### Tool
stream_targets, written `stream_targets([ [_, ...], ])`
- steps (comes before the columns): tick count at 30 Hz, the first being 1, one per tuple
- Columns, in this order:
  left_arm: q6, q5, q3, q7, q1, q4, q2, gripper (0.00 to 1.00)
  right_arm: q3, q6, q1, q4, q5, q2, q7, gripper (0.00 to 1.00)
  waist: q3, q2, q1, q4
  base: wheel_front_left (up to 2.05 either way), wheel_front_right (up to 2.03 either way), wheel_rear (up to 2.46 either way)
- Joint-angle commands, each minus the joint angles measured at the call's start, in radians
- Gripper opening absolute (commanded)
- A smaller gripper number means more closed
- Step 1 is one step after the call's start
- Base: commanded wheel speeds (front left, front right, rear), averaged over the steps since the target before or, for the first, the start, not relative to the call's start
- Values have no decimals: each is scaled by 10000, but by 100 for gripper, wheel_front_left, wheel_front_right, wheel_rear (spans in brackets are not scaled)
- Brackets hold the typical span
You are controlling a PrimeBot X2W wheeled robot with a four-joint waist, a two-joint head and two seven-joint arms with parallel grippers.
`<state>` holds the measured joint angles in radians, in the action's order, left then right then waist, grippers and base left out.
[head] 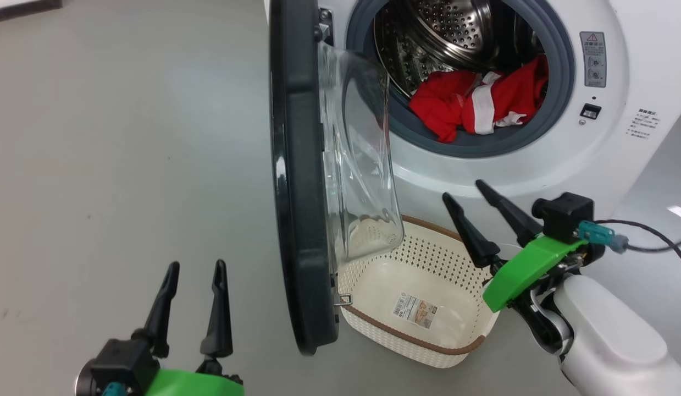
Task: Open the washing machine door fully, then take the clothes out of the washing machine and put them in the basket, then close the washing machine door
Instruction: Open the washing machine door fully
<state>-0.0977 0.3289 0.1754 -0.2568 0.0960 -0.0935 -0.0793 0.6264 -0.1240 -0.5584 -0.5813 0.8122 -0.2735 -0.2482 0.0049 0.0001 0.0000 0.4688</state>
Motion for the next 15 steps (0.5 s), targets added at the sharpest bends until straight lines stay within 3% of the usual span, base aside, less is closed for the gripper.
stream_targets([
  [1,-49,-110,-395,-46,-50,351,-70,100,-360,-67,295,335,-447,179,-130,100,17,-1,0,-39,0,0,0],
  [4,-56,-240,-527,-47,-224,658,25,100,-2381,-67,1443,1259,-2781,929,-132,100,64,-1,0,-70,0,0,0],
  [7,-75,-446,-598,-48,-293,823,81,100,-3332,-67,2250,1841,-4147,1509,-133,100,96,-1,0,-86,0,0,0],
  [15,-35,-656,-771,-48,-429,864,200,100,-4784,-67,3544,2962,-5951,2182,-134,100,145,-1,0,-134,0,0,0],
])
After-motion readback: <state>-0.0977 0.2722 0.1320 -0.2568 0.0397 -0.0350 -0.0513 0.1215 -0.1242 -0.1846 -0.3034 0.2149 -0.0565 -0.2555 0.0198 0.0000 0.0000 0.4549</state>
